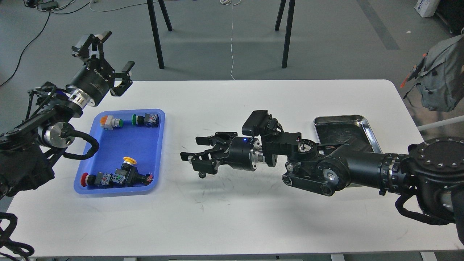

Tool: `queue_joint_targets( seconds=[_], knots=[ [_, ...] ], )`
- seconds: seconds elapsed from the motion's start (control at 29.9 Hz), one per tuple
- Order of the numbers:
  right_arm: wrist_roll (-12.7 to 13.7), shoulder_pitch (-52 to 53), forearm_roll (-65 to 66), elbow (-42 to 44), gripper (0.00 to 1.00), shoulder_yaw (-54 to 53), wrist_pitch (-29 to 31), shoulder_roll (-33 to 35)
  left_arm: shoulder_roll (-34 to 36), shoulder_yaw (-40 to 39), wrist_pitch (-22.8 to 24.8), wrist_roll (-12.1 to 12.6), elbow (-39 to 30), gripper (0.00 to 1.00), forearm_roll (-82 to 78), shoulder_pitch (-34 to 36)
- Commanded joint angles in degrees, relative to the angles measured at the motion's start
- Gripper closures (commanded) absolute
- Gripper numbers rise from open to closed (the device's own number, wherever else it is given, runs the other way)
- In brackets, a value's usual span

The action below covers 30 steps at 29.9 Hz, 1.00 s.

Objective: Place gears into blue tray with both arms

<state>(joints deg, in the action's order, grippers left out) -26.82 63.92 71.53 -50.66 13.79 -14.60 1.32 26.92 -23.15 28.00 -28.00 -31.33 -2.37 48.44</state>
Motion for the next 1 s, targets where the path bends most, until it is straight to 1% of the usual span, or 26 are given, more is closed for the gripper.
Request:
queue_joint_targets(
  seconds=[0.0, 0.13, 0.2, 0.3, 0.4, 0.5, 0.63, 0.7, 0.74, 0.77, 0.9, 0.97],
  knots=[
    [0.19, 0.24, -8.4, 0.03, 0.11, -2.09, 0.1, 1.57, 0.15, -0.31, 0.0, 0.0, 0.48, 0.0, -0.19, -0.19],
    [0.37, 0.24, -11.84, 0.12, 0.1, -7.7, 0.1, 3.15, -0.29, 0.04, 0.0, 0.0, 0.66, 0.0, -0.53, -0.19],
    [0.46, 0.15, -14.47, 0.38, 0.05, -11.57, 0.18, 3.95, -0.2, 0.13, 0.0, 0.0, 0.22, 0.0, -1.15, -0.28],
    [0.63, 0.24, -21.49, 0.73, 0.05, -17.37, 0.27, 5.35, -0.29, 1.61, 0.0, 0.0, -0.48, 0.0, -5.09, -0.45],
    [0.55, 0.24, -27.83, 0.74, 0.05, -20.99, 0.36, 7.19, -0.11, 1.88, 0.0, 0.0, -1.53, 0.0, -9.05, -0.19],
    [0.63, -0.2, -30.92, 0.74, 0.05, -23.62, 0.27, 9.48, 0.94, 1.97, 0.0, 0.0, -5.57, 0.0, -10.81, -0.19],
    [0.63, -1.77, -32.5, 0.91, 0.05, -26.79, 0.27, 12.03, 1.91, 2.76, 0.0, 0.0, -8.99, 0.0, -13.01, -0.45],
    [0.63, -3.0, -32.86, 0.82, 0.05, -28.45, 0.27, 13.09, 3.57, 3.81, 0.0, 0.0, -14.6, 0.0, -13.01, -1.41],
    [0.63, -3.62, -32.86, 0.74, 0.05, -29.42, 0.18, 13.18, 4.71, 3.99, 0.0, 0.0, -16.11, 0.0, -12.93, -2.46],
    [0.63, -4.24, -32.86, 0.74, 0.05, -30.13, 0.18, 13.27, 4.98, 3.99, 0.0, 0.0, -16.65, 0.0, -12.93, -3.17],
    [0.55, -6.08, -32.94, 0.74, 0.05, -31.71, 0.18, 13.27, 5.07, 2.42, -2.77, 0.0, -19.63, 0.0, -11.61, -4.49],
    [0.55, -6.61, -32.86, 0.56, 0.05, -32.24, 0.01, 13.27, 5.77, -1.09, -2.6, 0.0, -20.17, 0.0, -8.55, -5.1]
  ],
)
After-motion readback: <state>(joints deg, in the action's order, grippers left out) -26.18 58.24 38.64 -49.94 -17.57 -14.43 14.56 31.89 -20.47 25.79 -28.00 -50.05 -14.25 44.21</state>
